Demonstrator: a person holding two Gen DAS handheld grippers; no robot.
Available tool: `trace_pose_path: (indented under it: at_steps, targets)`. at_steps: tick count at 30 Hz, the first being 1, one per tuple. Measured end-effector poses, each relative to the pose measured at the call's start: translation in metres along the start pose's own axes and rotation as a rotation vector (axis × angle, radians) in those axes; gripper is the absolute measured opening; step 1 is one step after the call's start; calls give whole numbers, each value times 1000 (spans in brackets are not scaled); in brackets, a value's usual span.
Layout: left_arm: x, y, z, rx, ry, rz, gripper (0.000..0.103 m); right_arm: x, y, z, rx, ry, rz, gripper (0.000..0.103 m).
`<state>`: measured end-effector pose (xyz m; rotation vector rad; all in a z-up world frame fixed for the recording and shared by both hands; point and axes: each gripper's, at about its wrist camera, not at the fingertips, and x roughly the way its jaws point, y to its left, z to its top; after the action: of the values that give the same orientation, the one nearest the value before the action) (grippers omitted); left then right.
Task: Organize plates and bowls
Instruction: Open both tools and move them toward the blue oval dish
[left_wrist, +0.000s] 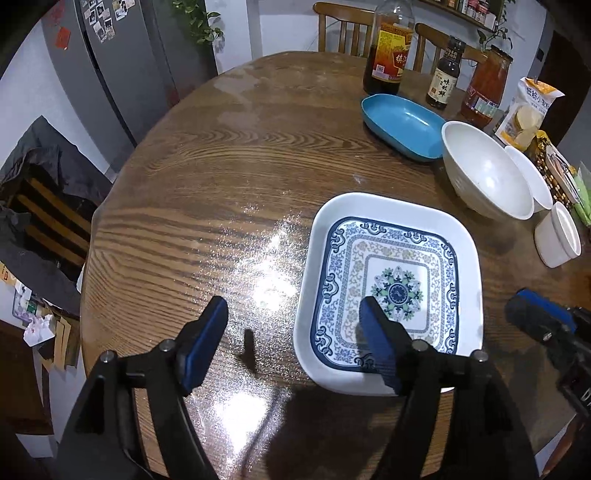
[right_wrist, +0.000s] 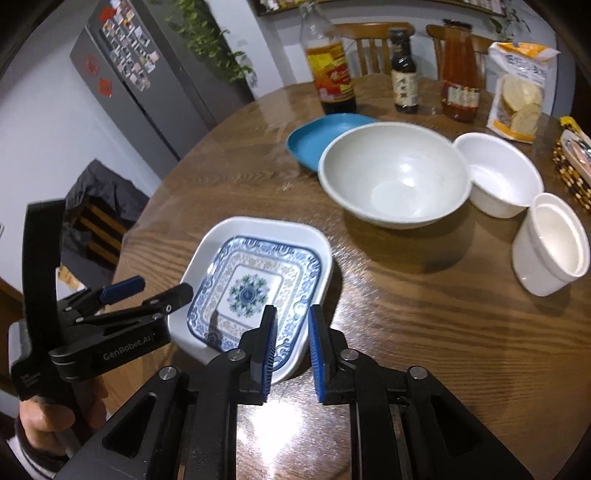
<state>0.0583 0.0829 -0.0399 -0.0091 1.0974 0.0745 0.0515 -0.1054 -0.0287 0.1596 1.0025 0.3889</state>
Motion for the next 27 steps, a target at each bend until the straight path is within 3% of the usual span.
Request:
trace_pose_path:
  at_steps: [1, 3, 4, 11, 14, 27]
  targets:
    - [-3, -1, 1, 1, -4, 0, 78, -5, -2, 0, 7, -14, -7, 46]
    - [-9, -2, 2, 4, -20, 0, 84, -14, -5, 1, 18, -47, -13, 59]
    - [-12, -3, 3, 6, -29, 4, 88, -19, -8, 2, 22, -63, -16, 60]
    - [-30, -13, 10, 20, -68, -5, 92, -47, -30, 7, 78, -124, -54, 60]
    - [-37, -21, 14, 41, -89, -10, 102, -56, -41, 7, 107, -137, -67, 60]
    - [-54, -49, 42, 134, -159, -40, 102, -88, -59, 30, 95, -181, -135, 61]
